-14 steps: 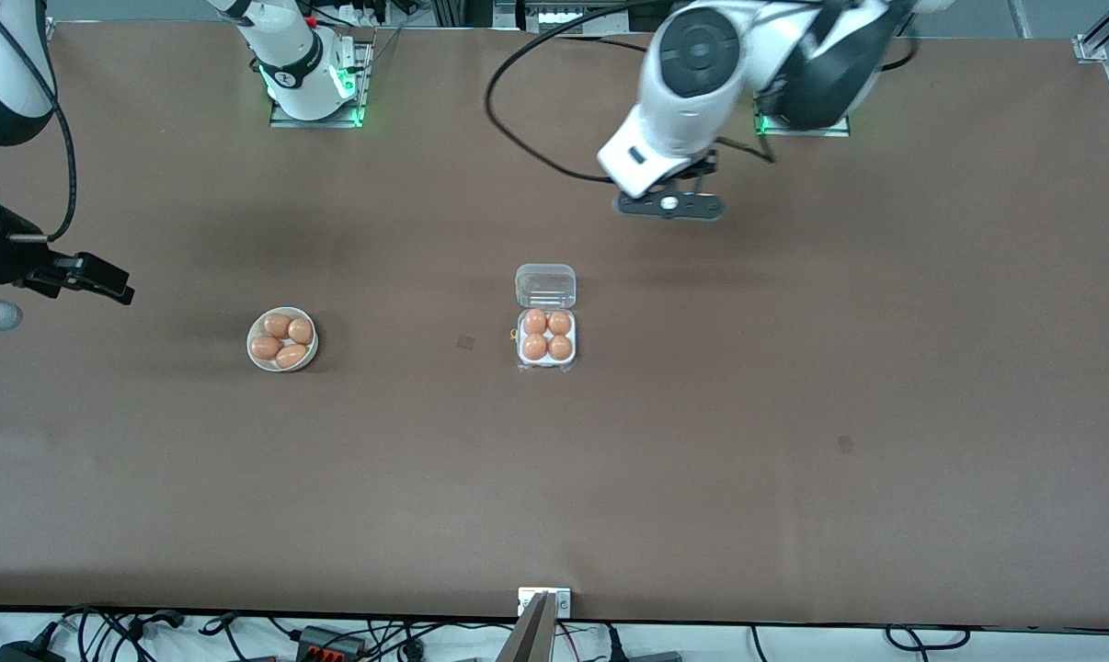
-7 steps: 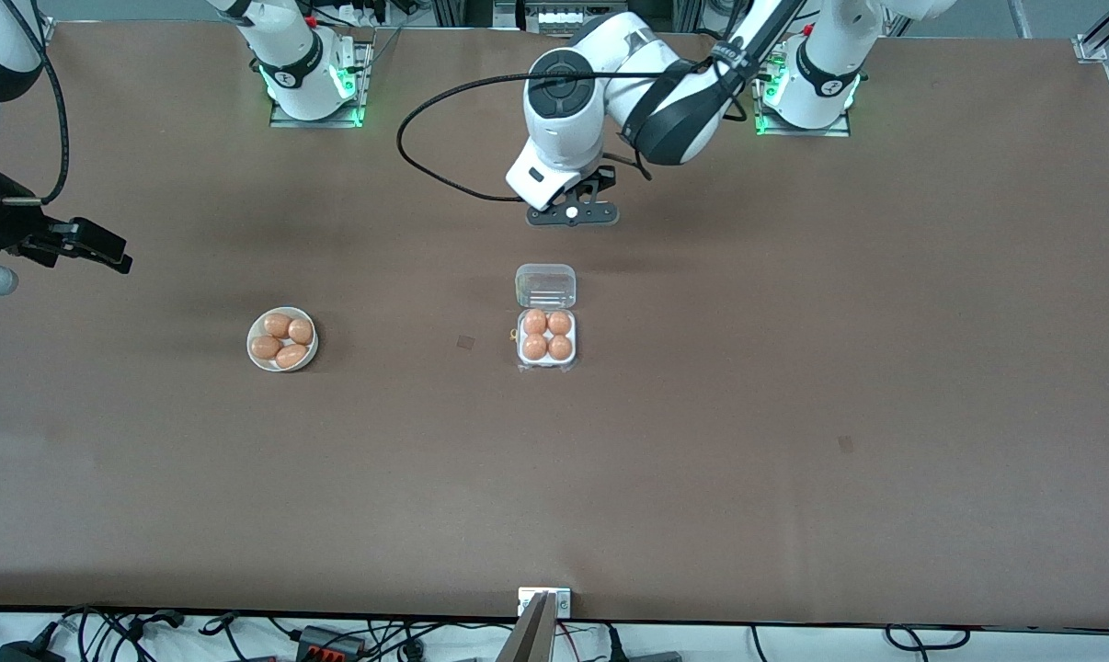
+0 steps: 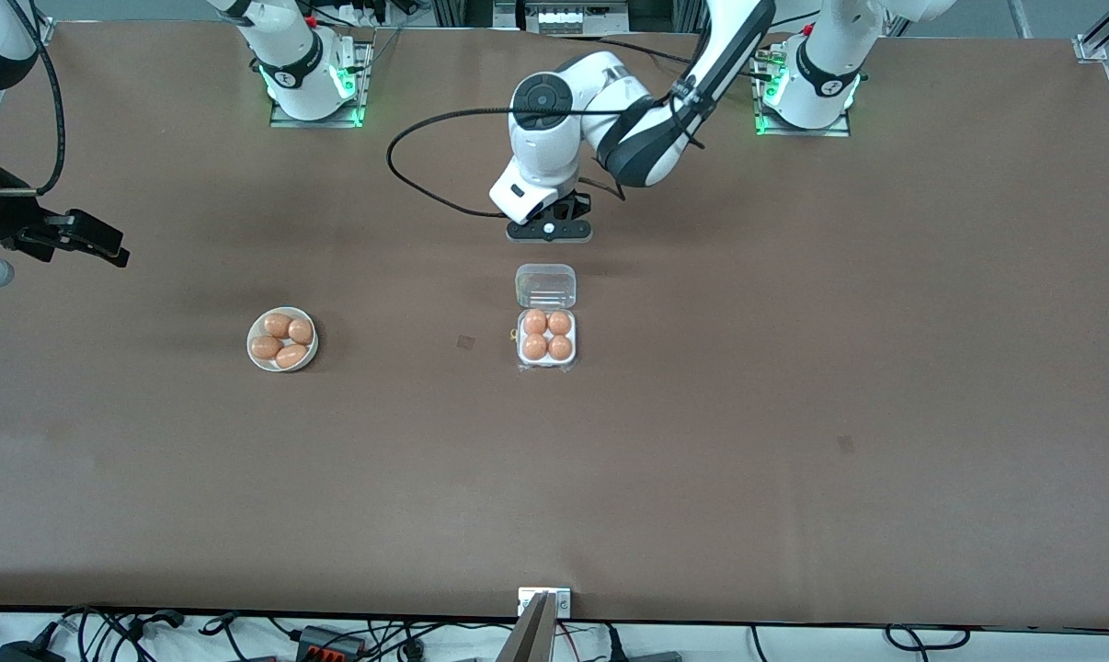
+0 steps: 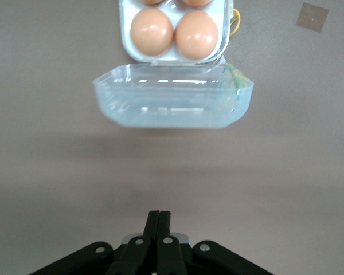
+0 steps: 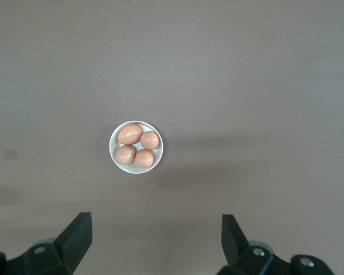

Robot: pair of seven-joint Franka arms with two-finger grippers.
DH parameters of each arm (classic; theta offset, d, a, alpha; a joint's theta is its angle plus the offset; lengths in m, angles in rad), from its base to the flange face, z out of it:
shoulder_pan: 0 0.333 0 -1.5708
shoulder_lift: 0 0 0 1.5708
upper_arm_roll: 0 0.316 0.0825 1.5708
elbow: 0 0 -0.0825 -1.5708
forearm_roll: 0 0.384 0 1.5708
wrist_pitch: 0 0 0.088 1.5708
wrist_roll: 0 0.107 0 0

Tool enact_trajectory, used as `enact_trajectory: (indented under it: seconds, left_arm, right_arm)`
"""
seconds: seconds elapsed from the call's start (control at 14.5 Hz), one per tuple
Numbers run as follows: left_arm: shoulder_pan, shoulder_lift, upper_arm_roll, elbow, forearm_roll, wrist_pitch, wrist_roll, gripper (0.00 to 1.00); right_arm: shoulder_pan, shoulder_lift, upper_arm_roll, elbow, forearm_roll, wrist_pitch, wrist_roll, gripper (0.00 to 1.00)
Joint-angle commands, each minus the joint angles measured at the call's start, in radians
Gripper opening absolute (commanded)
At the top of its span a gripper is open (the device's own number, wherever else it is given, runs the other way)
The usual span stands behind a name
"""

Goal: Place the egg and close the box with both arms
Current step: 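Move the left gripper over the open clear carton lid, then push the clear lid down onto the carton with the left gripper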

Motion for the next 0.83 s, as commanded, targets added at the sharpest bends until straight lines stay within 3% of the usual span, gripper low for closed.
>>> enact_trajectory:
  seconds: [0.0, 0.21, 0.48, 0.76]
  left_arm:
    - [-0.013, 0.034, 0.015, 0.004, 0.101, 0.081, -0.029, 0.01]
    - [-0.010, 0.090, 0.026, 0.004, 0.111, 0.210, -0.028, 0.01]
    - [-0.011, 0.102, 0.103, 0.013, 0.112, 0.345, -0.016, 0.01]
    - [0.016, 0.081, 0.147, 0.032, 0.204, 0.350, -0.011, 0.01]
  right_arm:
    - [-0.006, -0.017, 0.009, -0.008, -0.011, -0.020, -0.014, 1.00]
    - [-0.006, -0.017, 0.009, -0.008, -0.010, -0.024, -0.013, 1.00]
    - [-0.007, -0.012, 0.009, -0.004, -0.011, -0.022, -0.013, 1.00]
    - [-0.006, -0.012, 0.009, -0.002, -0.010, -0.019, -0.013, 1.00]
